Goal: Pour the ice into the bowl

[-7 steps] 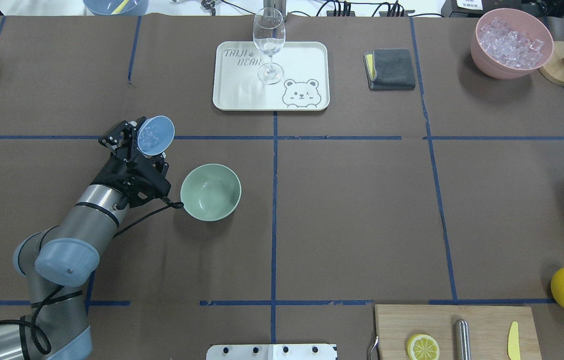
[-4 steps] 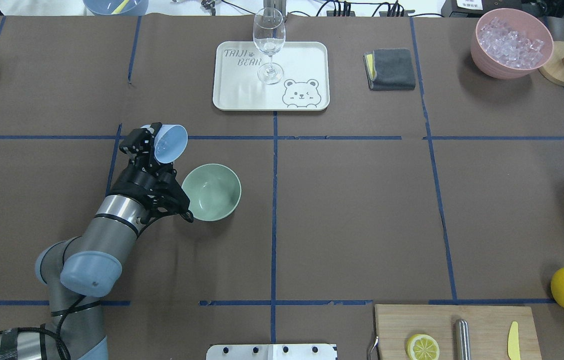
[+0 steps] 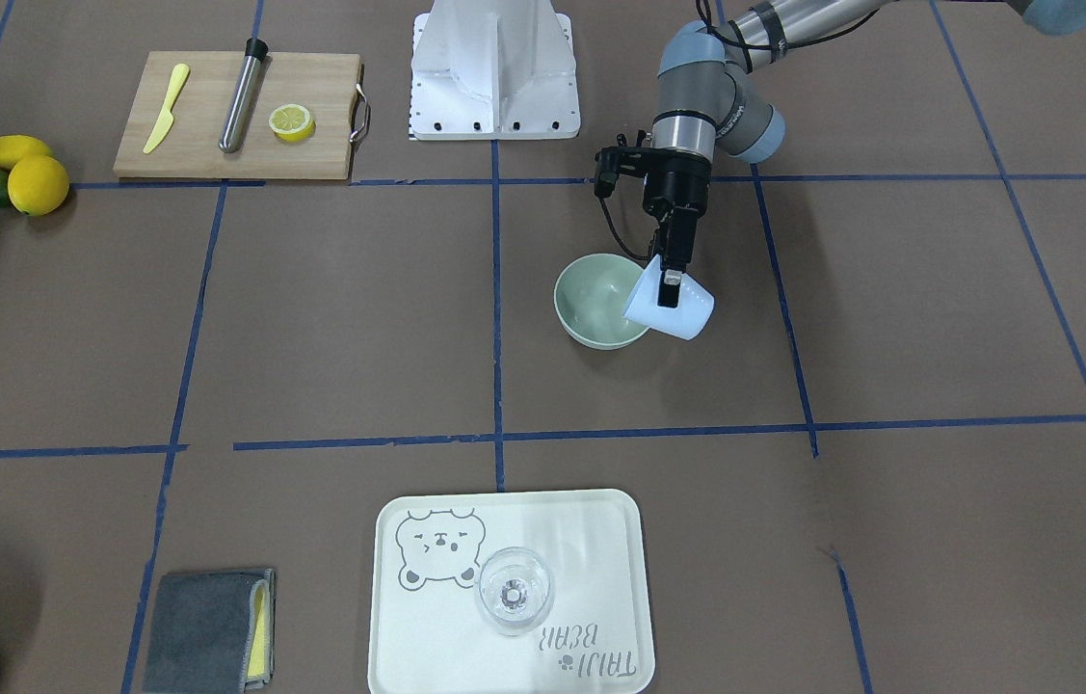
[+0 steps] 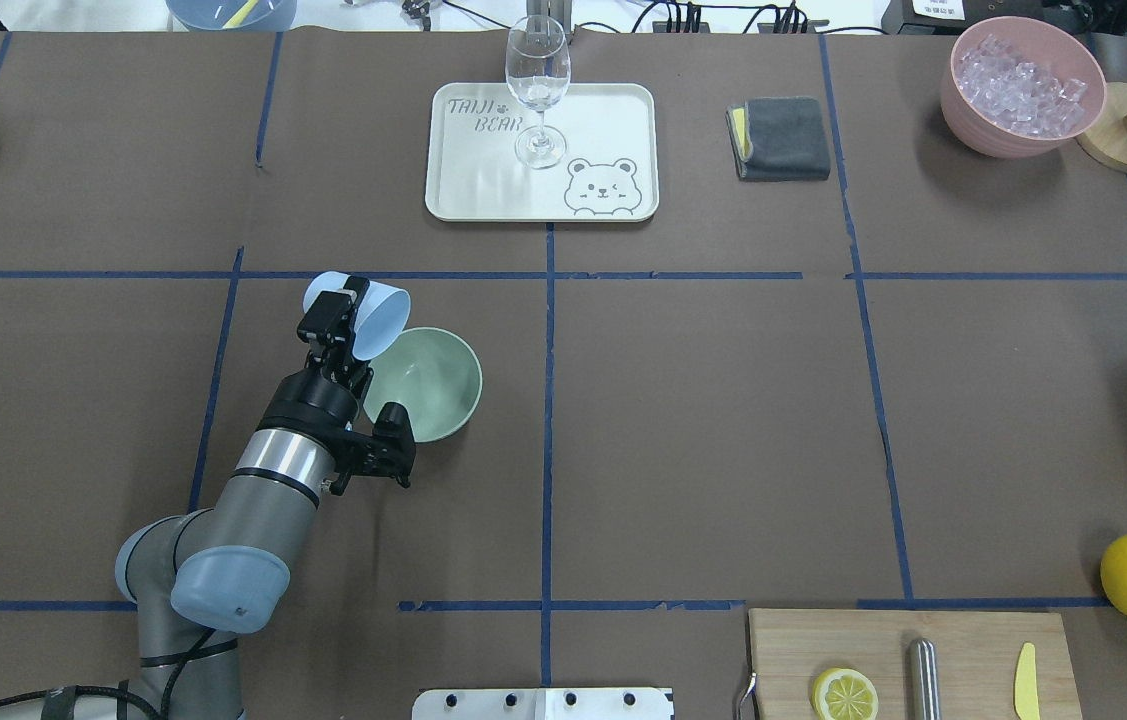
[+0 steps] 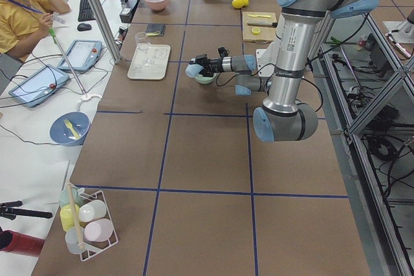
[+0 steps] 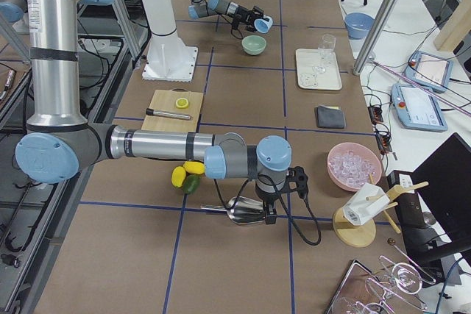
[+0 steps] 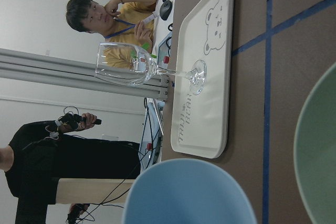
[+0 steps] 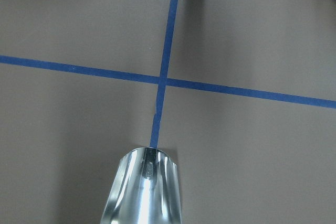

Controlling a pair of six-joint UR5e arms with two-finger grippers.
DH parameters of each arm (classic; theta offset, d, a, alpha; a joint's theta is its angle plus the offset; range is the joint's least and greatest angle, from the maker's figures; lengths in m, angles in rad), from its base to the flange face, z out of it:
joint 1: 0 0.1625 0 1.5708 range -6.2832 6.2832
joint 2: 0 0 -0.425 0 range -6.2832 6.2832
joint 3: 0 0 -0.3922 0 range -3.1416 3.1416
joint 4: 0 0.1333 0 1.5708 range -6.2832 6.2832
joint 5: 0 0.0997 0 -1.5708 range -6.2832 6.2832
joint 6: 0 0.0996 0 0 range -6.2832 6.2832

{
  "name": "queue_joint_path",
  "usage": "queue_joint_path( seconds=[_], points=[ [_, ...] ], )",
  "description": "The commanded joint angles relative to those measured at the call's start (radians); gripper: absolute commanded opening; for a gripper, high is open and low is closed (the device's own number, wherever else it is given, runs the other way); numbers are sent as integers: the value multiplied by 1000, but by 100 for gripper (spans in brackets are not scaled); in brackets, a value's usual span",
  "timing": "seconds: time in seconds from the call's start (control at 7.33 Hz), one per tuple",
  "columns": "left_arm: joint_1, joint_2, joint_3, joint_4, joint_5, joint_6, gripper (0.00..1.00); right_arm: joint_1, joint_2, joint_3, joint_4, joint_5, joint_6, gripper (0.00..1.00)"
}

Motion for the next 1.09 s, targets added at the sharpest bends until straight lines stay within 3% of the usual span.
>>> queue_joint_path(
  seconds=[0.0,0.96],
  points=[
    [2,-1,0,0,4,124,0,2,-1,0,2,2,-1,100],
    [6,-7,0,-2,109,527,0,5,-1,0,0,0,-1,100]
  ],
)
